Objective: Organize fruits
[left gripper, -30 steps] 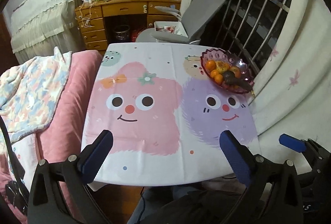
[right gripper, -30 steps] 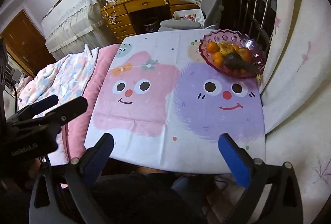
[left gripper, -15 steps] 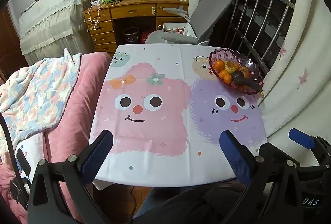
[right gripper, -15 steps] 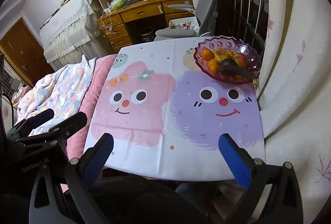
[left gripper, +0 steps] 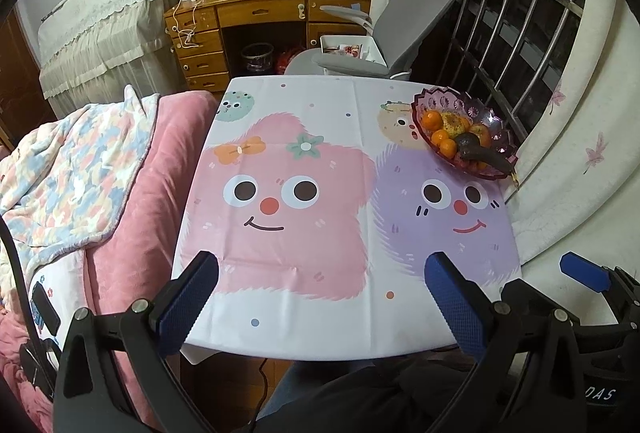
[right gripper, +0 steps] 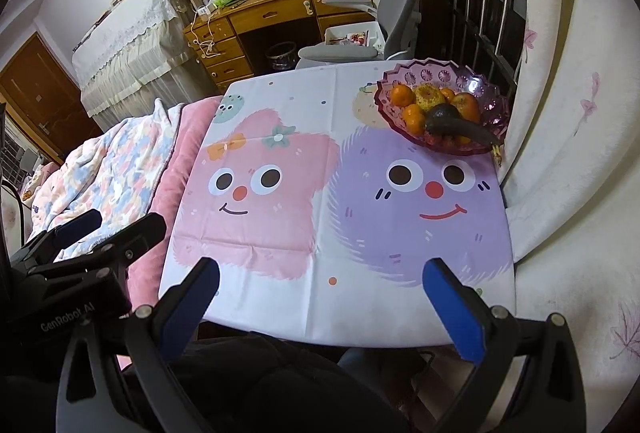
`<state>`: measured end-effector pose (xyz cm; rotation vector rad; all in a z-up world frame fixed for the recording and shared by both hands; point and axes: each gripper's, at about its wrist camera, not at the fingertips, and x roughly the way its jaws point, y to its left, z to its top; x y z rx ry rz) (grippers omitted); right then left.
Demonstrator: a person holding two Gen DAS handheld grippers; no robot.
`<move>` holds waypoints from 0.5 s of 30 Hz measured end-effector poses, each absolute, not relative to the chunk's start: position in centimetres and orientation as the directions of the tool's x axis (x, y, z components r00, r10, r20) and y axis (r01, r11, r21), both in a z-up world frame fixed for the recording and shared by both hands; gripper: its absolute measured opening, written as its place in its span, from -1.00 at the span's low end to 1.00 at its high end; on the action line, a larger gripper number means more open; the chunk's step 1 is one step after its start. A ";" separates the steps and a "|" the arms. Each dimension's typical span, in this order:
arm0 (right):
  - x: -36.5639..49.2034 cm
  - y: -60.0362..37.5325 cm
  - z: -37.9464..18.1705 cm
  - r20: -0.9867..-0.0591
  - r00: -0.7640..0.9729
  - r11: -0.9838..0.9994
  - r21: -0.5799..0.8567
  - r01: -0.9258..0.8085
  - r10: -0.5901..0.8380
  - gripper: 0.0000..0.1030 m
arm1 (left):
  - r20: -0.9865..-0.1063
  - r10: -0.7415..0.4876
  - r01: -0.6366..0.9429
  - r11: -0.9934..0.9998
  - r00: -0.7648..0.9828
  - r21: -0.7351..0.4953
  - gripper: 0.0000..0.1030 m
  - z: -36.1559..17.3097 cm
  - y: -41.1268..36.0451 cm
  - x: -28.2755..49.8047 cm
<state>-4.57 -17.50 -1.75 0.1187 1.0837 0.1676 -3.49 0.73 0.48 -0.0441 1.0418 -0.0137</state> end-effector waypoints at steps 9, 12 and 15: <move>-4.3 -17.4 -1.9 -0.876 0.447 0.983 0.172 -0.069 0.184 0.98 | -0.868 -0.036 -0.007 0.999 0.496 -0.046 0.99 0.3 0.9 -3.2; -4.3 -17.5 -2.0 -0.877 0.445 0.983 0.171 -0.068 0.183 0.98 | -0.869 -0.037 -0.006 0.999 0.493 -0.046 0.99 0.2 1.0 -3.1; -4.2 -17.5 -2.3 -0.879 0.441 0.983 0.170 -0.065 0.181 0.98 | -0.871 -0.039 -0.003 0.999 0.490 -0.047 0.99 0.0 1.1 -2.9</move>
